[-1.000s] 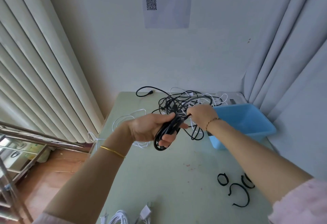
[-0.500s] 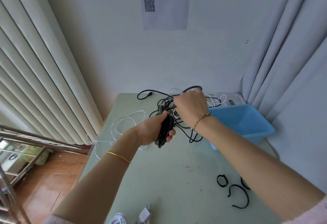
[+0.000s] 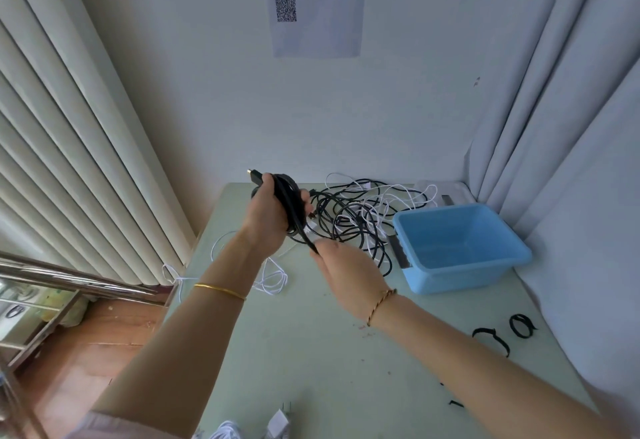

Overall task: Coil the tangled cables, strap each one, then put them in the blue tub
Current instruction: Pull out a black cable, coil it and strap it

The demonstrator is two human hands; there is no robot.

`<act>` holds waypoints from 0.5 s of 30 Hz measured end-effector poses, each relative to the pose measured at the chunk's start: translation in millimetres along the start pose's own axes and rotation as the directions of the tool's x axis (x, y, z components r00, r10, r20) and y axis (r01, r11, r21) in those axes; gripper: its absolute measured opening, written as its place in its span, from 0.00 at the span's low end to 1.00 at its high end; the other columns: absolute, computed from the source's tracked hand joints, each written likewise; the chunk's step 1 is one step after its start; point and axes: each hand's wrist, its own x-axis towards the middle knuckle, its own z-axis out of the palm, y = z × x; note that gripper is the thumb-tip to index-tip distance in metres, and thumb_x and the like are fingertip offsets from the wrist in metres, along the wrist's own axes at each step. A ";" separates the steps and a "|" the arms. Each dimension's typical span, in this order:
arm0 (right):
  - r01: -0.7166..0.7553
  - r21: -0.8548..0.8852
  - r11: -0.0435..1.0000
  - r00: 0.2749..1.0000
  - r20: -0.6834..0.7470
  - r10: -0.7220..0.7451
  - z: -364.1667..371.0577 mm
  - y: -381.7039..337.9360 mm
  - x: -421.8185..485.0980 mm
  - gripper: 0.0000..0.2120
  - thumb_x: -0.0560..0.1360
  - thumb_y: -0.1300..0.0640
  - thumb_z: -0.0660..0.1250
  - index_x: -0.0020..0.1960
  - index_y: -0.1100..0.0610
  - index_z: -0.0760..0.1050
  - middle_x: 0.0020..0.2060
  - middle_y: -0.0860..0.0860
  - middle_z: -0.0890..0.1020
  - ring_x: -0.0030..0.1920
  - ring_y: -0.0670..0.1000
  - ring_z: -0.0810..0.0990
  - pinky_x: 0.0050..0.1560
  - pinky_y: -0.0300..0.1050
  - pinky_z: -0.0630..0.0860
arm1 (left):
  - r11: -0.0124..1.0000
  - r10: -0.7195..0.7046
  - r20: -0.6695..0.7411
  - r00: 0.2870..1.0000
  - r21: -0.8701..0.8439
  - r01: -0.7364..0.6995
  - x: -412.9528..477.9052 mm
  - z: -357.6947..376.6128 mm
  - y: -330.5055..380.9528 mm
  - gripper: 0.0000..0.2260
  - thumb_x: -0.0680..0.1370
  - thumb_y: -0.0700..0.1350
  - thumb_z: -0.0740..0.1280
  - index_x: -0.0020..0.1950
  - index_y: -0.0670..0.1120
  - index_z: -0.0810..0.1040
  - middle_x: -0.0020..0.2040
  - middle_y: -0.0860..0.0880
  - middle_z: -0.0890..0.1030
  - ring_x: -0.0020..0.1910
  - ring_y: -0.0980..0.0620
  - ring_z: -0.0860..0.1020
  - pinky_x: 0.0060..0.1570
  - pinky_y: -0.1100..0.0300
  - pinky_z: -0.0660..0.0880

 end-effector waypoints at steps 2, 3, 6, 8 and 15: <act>0.023 0.054 0.998 0.999 0.037 -0.025 15.9 10.1 -3.1 0.11 0.81 0.60 0.53 0.57 0.60 0.71 0.43 0.55 0.79 0.43 0.56 0.76 0.44 0.52 0.74 | 1.000 0.019 0.092 0.996 -0.026 -0.016 -2.9 1.2 2.4 0.21 0.83 0.59 0.43 0.49 0.45 0.66 0.33 0.48 0.74 0.31 0.49 0.73 0.38 0.57 0.67; 0.034 0.060 0.998 0.998 0.046 -0.037 23.0 15.1 -2.2 0.11 0.81 0.61 0.53 0.59 0.60 0.71 0.44 0.55 0.79 0.44 0.56 0.77 0.45 0.54 0.75 | 0.999 0.015 0.128 0.992 -0.041 -0.010 -6.1 1.5 0.8 0.21 0.83 0.58 0.43 0.52 0.44 0.67 0.32 0.48 0.73 0.30 0.49 0.73 0.39 0.56 0.66; 0.083 -0.042 0.996 0.993 0.092 -0.079 36.4 27.1 5.4 0.13 0.78 0.66 0.54 0.60 0.59 0.70 0.47 0.54 0.78 0.49 0.56 0.75 0.48 0.49 0.73 | 0.997 -0.071 0.280 0.958 0.014 0.069 -16.8 5.2 1.5 0.25 0.83 0.57 0.44 0.62 0.38 0.68 0.29 0.48 0.71 0.27 0.49 0.71 0.37 0.56 0.68; 0.080 -0.145 0.986 0.987 0.152 -0.057 37.6 38.6 12.1 0.15 0.73 0.70 0.54 0.55 0.59 0.71 0.44 0.52 0.76 0.48 0.55 0.74 0.43 0.44 0.68 | 0.989 -0.140 0.369 0.919 0.100 0.110 -20.2 3.9 1.4 0.27 0.83 0.56 0.44 0.63 0.37 0.69 0.27 0.48 0.70 0.25 0.50 0.69 0.35 0.58 0.69; -0.121 -0.251 0.960 0.990 0.039 0.135 2.4 77.1 47.8 0.06 0.76 0.67 0.58 0.45 0.58 0.70 0.41 0.53 0.75 0.41 0.56 0.76 0.34 0.43 0.67 | 0.877 -0.377 0.503 0.778 0.464 0.125 -29.0 1.1 -6.2 0.30 0.81 0.56 0.45 0.72 0.35 0.63 0.27 0.48 0.71 0.27 0.48 0.71 0.35 0.57 0.70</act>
